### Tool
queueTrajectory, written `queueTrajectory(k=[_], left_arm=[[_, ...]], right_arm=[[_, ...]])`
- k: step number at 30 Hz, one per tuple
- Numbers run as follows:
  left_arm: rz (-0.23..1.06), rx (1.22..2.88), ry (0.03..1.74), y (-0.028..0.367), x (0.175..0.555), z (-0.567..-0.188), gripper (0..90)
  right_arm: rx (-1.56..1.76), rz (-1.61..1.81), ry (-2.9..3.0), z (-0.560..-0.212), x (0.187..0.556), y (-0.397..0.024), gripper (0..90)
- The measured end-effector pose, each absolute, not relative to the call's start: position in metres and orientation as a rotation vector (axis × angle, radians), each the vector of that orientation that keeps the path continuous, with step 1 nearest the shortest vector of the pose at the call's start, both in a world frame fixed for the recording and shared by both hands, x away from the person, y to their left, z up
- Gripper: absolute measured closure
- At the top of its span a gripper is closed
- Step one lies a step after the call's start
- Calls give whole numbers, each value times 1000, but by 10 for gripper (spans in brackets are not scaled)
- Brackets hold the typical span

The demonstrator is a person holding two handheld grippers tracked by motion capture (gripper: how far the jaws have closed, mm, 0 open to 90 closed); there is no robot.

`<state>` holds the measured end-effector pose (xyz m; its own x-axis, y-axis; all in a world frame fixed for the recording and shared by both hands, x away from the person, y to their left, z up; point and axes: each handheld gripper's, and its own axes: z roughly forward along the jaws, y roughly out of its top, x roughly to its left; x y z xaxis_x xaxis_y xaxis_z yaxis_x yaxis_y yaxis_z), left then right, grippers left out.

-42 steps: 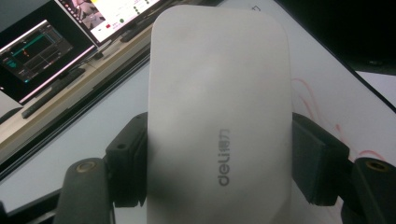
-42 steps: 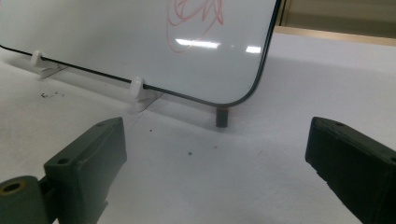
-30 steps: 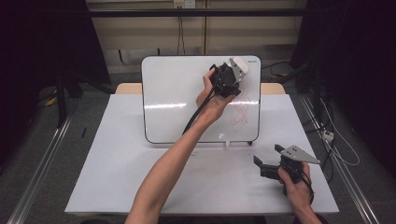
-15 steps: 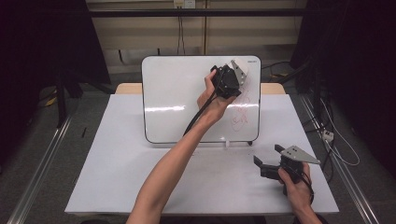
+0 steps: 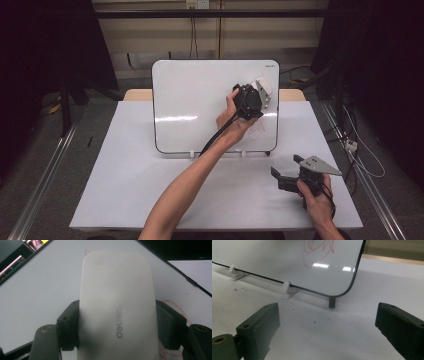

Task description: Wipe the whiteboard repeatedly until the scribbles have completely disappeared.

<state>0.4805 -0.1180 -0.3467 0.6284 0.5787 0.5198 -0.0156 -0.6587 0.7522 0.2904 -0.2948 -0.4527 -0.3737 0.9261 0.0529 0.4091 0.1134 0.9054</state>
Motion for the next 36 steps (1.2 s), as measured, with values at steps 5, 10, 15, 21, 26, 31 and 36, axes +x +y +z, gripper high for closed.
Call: queueTrajectory(k=[5,10,15,21,26,31,36], left_arm=[[1018,2099,453,-120,486,-338,310],[1027,2090,477,-119,499,-322,310],[1029,2073,515,-117,510,-308,310],[1043,2068,536,-118,514,-305,309],[1076,2081,514,-122,508,-308,311],[1068,2122,462,-126,504,-317,311],[1056,2146,415,-131,495,-329,311]], right_arm=[[1293,1229,1852,-452,290,-295,56],[1302,1234,1853,-452,289,-295,56],[1302,1234,1849,-452,288,-297,56],[1306,1235,1848,-452,288,-298,58],[1302,1235,1852,-453,289,-297,57],[1299,1235,1853,-452,289,-296,57],[1291,1233,1853,-453,290,-295,55]])
